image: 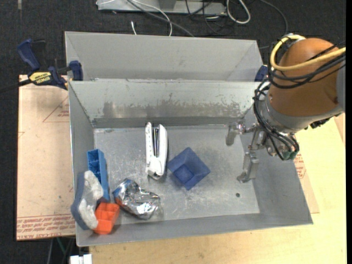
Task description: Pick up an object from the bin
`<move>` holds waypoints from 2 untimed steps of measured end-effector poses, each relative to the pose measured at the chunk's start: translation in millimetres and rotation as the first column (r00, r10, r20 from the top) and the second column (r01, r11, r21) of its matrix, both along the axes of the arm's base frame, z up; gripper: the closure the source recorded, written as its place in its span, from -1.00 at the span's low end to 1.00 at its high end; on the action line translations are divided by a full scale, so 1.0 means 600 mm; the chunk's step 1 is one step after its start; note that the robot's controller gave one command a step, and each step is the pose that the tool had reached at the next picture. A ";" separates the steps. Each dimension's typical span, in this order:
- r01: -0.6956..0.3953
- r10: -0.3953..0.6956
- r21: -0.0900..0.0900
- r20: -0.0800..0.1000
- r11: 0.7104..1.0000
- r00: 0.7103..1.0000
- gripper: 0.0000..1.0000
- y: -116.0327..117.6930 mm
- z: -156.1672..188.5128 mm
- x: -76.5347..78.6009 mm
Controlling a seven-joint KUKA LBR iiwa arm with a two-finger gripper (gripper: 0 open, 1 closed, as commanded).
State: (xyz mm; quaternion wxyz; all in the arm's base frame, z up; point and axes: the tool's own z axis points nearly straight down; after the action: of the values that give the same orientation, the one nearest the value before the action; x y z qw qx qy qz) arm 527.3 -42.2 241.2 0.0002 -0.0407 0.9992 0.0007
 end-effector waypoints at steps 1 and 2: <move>-0.221 0.221 0.001 0.000 0.975 0.975 -1.00 -0.014 -0.168 0.019; -0.171 0.171 -0.003 0.017 0.985 0.985 -1.00 -0.008 0.000 0.028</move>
Offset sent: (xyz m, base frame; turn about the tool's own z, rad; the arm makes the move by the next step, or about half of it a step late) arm 0.0165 -0.0049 0.0018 -0.1700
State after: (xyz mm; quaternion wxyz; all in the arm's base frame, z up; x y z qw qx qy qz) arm 544.0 -47.3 241.4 0.0088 -0.1262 0.9920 -0.0005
